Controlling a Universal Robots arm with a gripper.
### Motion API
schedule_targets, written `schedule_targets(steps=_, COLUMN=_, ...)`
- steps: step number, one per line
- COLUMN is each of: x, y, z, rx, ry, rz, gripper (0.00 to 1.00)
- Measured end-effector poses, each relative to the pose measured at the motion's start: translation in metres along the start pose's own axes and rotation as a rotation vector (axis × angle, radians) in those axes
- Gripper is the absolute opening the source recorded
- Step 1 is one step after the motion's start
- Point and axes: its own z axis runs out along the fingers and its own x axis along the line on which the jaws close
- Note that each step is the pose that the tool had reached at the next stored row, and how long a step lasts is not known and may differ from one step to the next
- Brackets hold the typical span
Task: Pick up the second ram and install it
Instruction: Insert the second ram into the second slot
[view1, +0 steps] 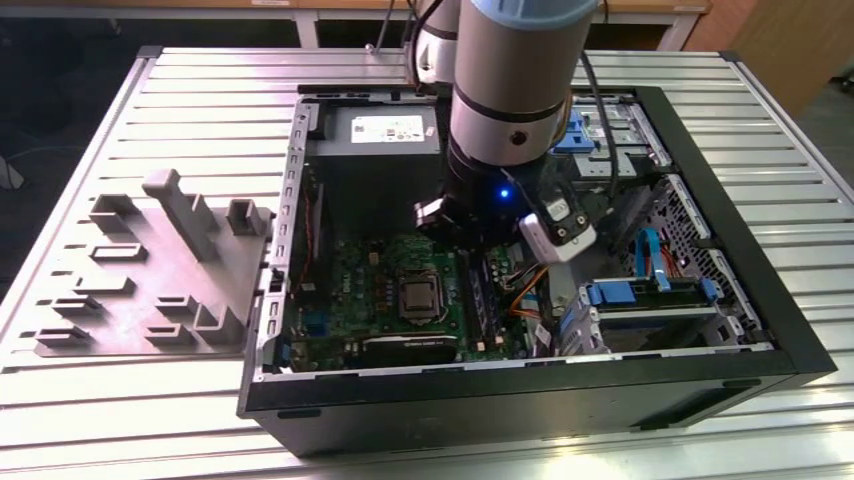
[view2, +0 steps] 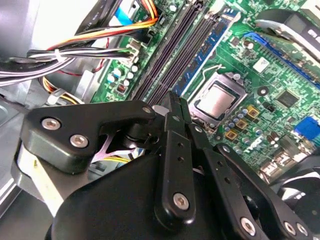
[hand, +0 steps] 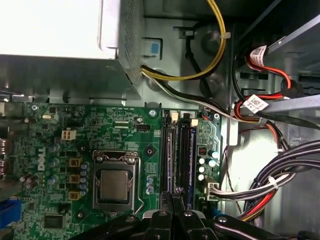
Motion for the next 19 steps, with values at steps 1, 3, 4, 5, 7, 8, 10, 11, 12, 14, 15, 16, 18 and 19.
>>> schedule_targets(steps=1, x=-0.0001, y=0.0000, z=0.0012, rx=-0.0025, ry=-0.0002, rz=0.000, gripper=0.11)
schedule_targets(steps=3, x=-0.0005, y=0.0000, z=0.0036, rx=-0.0048, ry=-0.0002, rz=0.001, gripper=0.11)
schedule_targets(steps=4, x=-0.0010, y=-0.0001, z=0.0049, rx=-0.0053, ry=-0.0002, rz=0.001, gripper=0.11)
schedule_targets(steps=5, x=-0.0014, y=-0.0001, z=0.0063, rx=-0.0057, ry=-0.0002, rz=0.001, gripper=0.11)
schedule_targets(steps=7, x=-0.0016, y=-0.0001, z=0.0094, rx=-0.0057, ry=-0.0002, rz=0.002, gripper=0.11)
schedule_targets(steps=8, x=-0.0016, y=0.0001, z=0.0112, rx=-0.0059, ry=-0.0002, rz=0.002, gripper=0.11)
schedule_targets(steps=10, x=-0.0016, y=0.0006, z=0.0142, rx=-0.0067, ry=-0.0002, rz=0.001, gripper=0.11)
schedule_targets(steps=11, x=-0.0016, y=0.0010, z=0.0155, rx=-0.0082, ry=-0.0002, rz=0.002, gripper=0.11)
schedule_targets(steps=12, x=-0.0016, y=0.0014, z=0.0167, rx=-0.0109, ry=-0.0004, rz=0.002, gripper=0.11)
schedule_targets(steps=14, x=-0.0015, y=0.0018, z=0.0177, rx=-0.0150, ry=-0.0004, rz=0.002, gripper=0.11)
schedule_targets(steps=15, x=-0.0015, y=0.0018, z=0.0177, rx=-0.0150, ry=-0.0003, rz=0.002, gripper=0.11)
schedule_targets(steps=16, x=-0.0015, y=0.0019, z=0.0182, rx=-0.0153, ry=-0.0004, rz=0.002, gripper=0.11)
schedule_targets(steps=18, x=-0.0015, y=0.0019, z=0.0207, rx=-0.0155, ry=-0.0005, rz=0.002, gripper=0.11)
schedule_targets(steps=19, x=-0.0014, y=0.0018, z=0.0219, rx=-0.0154, ry=-0.0004, rz=0.002, gripper=0.11)
